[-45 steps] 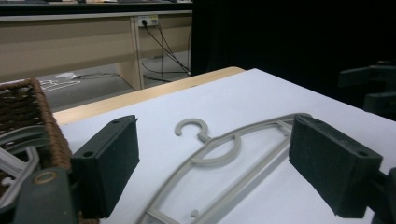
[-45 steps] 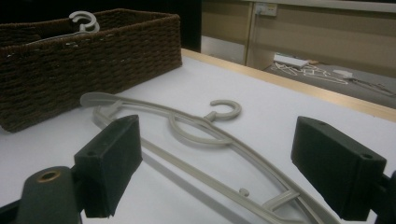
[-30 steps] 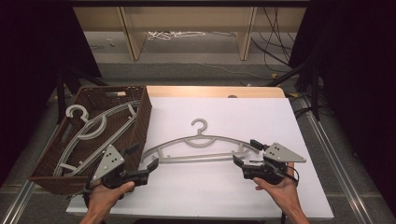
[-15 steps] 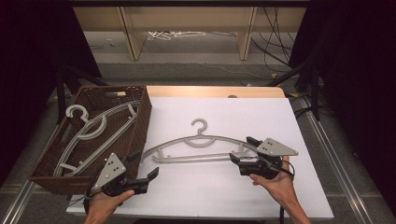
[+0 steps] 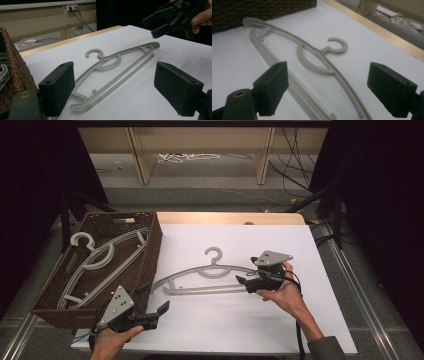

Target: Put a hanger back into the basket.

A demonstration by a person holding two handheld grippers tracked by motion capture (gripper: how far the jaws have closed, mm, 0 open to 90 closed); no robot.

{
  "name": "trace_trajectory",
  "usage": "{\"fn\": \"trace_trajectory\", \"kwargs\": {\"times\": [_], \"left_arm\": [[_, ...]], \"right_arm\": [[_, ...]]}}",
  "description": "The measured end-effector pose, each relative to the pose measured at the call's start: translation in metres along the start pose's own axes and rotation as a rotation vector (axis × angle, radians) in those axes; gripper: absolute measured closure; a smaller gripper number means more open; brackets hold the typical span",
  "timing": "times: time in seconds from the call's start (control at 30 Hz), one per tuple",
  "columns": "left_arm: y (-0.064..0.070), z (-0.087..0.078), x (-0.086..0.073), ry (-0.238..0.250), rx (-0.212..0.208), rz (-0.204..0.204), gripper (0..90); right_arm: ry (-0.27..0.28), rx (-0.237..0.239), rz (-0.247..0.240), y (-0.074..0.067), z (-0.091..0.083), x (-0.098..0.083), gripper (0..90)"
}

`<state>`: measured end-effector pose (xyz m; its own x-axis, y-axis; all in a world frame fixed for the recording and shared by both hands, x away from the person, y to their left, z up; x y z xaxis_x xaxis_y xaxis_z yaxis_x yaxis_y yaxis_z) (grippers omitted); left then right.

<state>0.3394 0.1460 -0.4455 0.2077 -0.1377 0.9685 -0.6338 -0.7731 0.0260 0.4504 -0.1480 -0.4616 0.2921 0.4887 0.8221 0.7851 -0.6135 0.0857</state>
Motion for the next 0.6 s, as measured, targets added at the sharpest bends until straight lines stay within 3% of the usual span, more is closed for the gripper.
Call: {"fn": "trace_trajectory", "kwargs": {"times": [0.2, 0.37, 0.6], "left_arm": [[0.0, -0.002, 0.001, 0.009, -0.004, -0.008, 16.2], [0.004, -0.002, 0.002, 0.008, -0.018, -0.004, 16.2], [0.006, -0.004, 0.005, 0.034, -0.018, -0.007, 16.1]], "right_arm": [[-0.155, 0.009, -0.041, 0.015, 0.029, -0.006, 28.2], [-0.23, 0.02, -0.049, 0.022, 0.048, -0.009, 31.1], [-0.279, 0.027, -0.054, 0.031, 0.067, -0.011, 33.8]]}}
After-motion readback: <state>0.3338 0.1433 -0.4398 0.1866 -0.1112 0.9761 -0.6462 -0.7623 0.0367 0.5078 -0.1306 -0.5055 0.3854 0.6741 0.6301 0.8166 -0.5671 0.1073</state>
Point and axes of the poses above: each handheld gripper's, and its own axes: z roughly forward along the jaws, x roughly out of its top, y roughly to its right, the point moved 8 cm from there along z, roughly forward along the jaws, and after that the axes turned 2 degrees about x, right-handed, at the moved point
